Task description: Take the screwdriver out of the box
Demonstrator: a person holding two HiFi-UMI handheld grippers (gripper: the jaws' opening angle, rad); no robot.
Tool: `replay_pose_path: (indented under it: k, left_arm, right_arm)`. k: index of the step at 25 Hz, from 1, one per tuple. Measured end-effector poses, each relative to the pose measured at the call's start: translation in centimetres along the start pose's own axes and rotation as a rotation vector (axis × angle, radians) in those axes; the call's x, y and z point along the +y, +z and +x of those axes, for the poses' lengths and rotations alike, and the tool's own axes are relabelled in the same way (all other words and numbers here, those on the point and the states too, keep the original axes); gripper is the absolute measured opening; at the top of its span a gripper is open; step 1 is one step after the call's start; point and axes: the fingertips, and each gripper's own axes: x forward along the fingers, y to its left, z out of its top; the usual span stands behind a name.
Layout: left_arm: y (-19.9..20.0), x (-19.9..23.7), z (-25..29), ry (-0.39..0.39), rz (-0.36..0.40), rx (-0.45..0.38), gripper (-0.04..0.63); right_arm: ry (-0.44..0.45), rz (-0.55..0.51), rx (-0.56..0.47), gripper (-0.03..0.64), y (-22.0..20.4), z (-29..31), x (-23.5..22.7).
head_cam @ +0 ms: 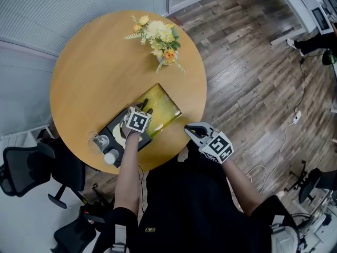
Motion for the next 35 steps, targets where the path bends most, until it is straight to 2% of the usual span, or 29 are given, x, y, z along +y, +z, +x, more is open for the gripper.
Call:
replay_pose_path:
  k: [10,19,29,35]
  left_arm:
    - [0.3,0.9,1.5,0.046,0.007,0.117,0.215]
    - [0.5,0.4,3.8,0.057,0.084,0.238,0.184]
    - [0.5,0.2,4.2,0.046,0.103,0.236,0.151]
    - [0.5,-0.3,4.1,0.044,0.135,0.214,0.074]
  right_arm:
    - [0.02,0.04,0.017,0.009,-0.9,0.4,-0.3]
    - [0.03,0.065,0.015,0.008,-1.1,0.7,-1.1]
    - [0.023,0.074,0.013,0.008,-1.2,0.8,-2.0]
    - [0.019,0.062,-0.004,0.008,-0.7,0.4,-1.5]
